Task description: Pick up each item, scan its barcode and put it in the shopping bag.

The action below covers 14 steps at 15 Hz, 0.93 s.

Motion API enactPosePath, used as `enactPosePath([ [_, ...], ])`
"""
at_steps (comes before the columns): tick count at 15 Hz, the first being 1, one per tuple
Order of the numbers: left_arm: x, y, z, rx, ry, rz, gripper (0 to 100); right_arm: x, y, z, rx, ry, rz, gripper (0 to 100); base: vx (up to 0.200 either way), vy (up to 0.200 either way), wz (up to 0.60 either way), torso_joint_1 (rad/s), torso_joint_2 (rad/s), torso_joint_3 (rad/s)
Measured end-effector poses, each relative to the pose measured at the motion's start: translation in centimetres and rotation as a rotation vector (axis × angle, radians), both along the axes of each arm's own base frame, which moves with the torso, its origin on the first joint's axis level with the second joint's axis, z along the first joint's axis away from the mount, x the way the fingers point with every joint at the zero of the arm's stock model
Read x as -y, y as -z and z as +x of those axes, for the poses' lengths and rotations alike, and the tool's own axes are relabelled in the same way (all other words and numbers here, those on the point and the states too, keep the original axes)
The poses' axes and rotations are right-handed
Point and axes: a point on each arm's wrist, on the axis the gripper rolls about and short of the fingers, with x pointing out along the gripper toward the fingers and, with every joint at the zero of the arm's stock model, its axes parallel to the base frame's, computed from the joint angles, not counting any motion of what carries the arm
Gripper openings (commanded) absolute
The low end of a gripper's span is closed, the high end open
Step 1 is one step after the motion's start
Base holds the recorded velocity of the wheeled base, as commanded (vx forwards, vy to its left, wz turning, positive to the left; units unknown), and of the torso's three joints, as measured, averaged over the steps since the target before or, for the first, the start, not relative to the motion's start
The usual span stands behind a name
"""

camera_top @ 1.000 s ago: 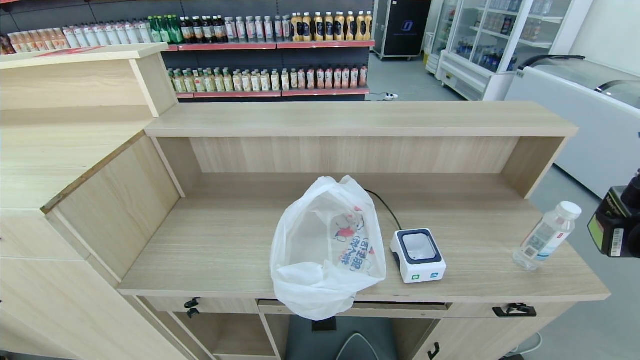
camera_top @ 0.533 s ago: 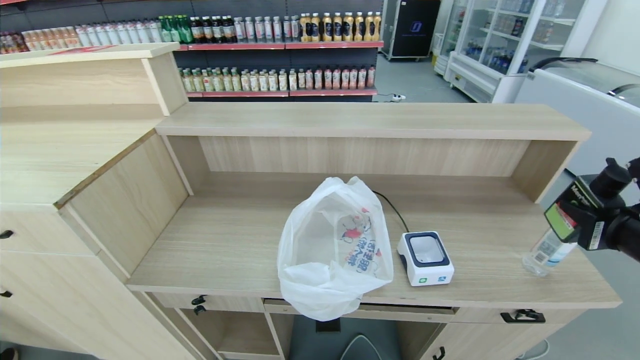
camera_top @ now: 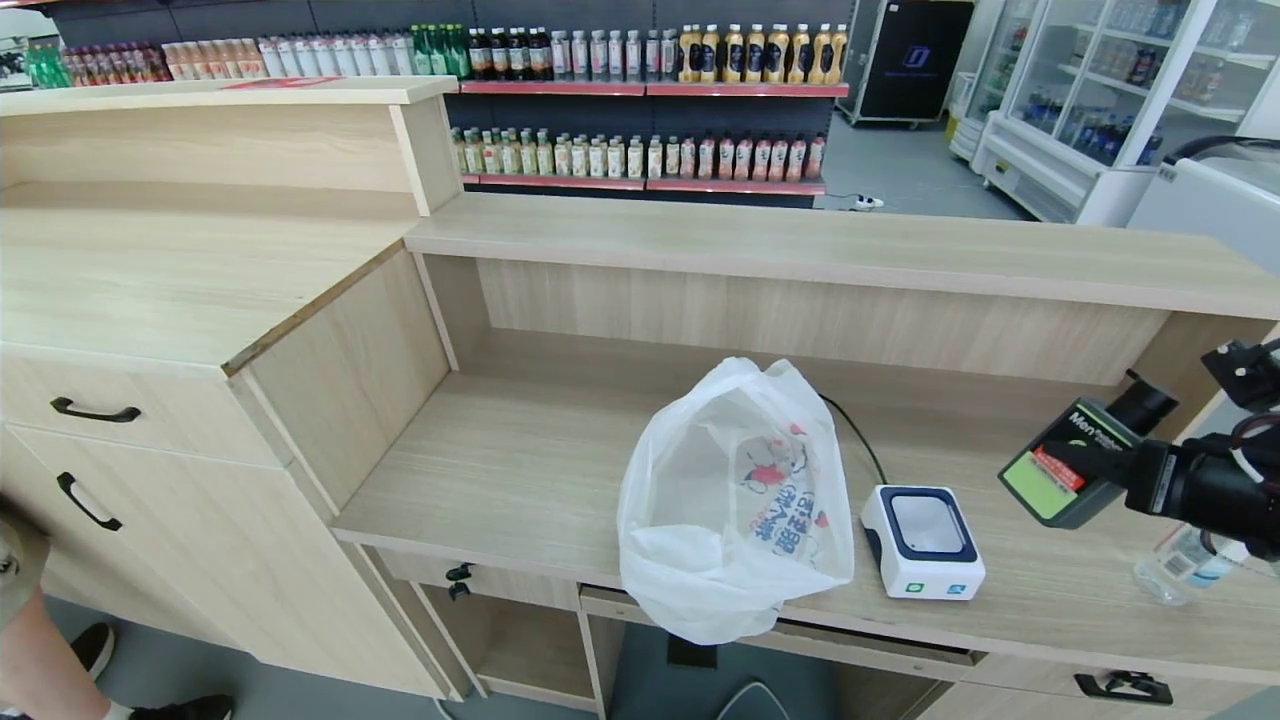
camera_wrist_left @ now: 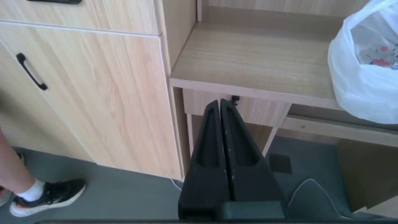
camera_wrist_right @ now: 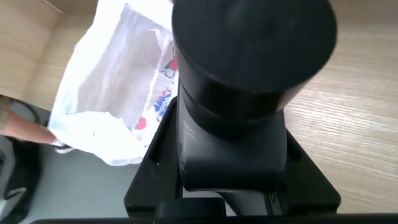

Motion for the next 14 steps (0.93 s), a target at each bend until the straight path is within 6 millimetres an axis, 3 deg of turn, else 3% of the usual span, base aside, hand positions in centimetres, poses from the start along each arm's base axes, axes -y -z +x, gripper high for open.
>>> enactPosePath([
  [8, 0.0, 0.0, 0.0, 0.0, -0.001, 0.0, 0, 1.2, 2.1, 3.8, -0.023, -0.104, 0.107, 0, 0.0, 0.0, 0.0, 0.0, 0.0, 0.0],
  [14, 0.0, 0.0, 0.0, 0.0, 0.0, 0.0, 0, 1.1, 4.2, 4.8, -0.007, -0.181, 0.099, 0, 0.0, 0.0, 0.0, 0.0, 0.0, 0.0],
])
